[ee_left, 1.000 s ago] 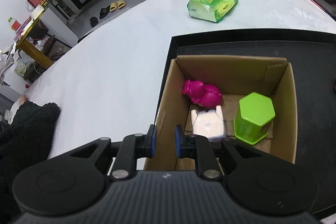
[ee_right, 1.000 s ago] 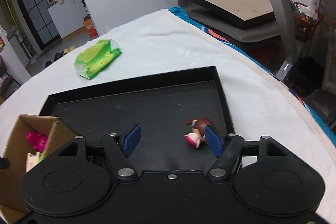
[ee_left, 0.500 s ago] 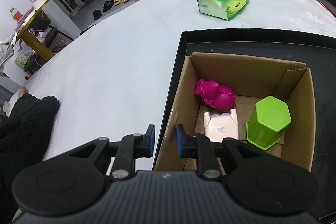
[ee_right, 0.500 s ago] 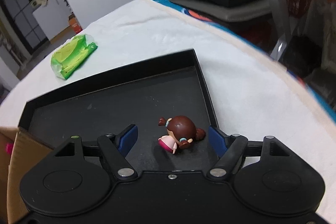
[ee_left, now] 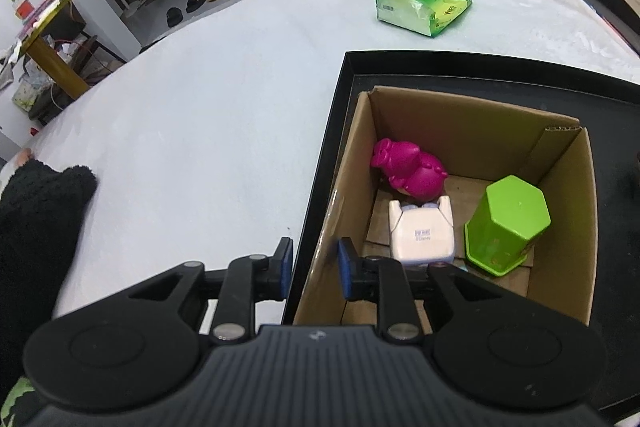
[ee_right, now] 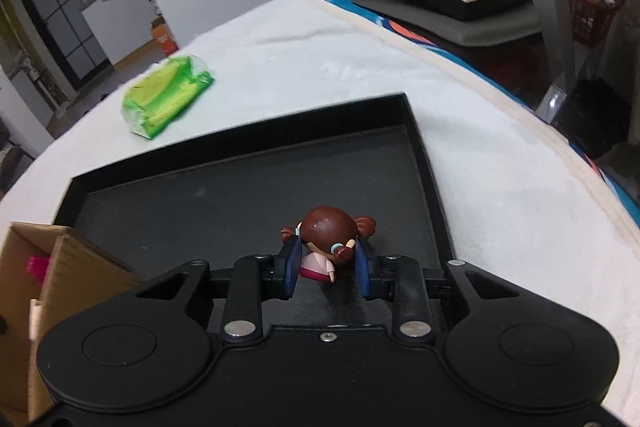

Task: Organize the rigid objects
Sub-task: 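Carry the doll figure into the box and open the right tool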

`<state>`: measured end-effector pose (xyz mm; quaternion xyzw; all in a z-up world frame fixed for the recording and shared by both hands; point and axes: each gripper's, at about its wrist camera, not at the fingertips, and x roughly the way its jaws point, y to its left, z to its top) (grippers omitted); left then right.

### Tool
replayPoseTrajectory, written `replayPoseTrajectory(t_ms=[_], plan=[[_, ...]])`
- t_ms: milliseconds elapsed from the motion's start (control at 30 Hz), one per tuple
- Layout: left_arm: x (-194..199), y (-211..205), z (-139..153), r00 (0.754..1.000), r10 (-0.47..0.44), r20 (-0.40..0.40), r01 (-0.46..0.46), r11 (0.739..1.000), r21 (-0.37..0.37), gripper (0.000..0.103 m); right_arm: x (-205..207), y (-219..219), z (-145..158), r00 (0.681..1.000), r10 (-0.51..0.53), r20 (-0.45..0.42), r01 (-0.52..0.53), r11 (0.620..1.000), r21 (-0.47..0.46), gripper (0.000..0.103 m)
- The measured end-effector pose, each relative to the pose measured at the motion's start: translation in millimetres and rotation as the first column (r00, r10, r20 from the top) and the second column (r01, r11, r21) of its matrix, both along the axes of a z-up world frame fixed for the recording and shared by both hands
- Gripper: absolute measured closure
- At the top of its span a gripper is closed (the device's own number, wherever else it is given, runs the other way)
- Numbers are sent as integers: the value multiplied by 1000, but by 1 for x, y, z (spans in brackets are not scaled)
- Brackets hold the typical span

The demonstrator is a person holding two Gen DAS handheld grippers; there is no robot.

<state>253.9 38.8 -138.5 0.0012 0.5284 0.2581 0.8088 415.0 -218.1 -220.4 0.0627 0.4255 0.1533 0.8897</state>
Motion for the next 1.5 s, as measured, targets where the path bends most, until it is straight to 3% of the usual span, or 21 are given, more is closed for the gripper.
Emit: replayPoseTrajectory(t_ms=[233, 733, 1100, 1300, 1500], plan=[[-15, 2, 9, 1000, 4, 13, -4, 999, -32, 80, -19, 20, 37, 993, 86, 80, -87, 996, 13, 75], [-35, 17, 17, 998, 0, 63, 8, 992, -123, 80, -57, 72, 81, 970, 181, 162, -190, 981, 39, 75], [-52, 20, 6, 995, -10, 97, 24, 989, -143, 81, -78, 110, 84, 937, 297, 185, -304, 952, 10, 75], [-59, 22, -3, 993, -13, 121, 36, 981, -189, 89, -77, 129, 79, 931, 327, 161, -334, 942, 22, 75], [-59, 21, -2, 992, -40, 119, 62, 980, -188, 90, -77, 148, 75, 922, 358, 149, -360, 933, -16, 75]])
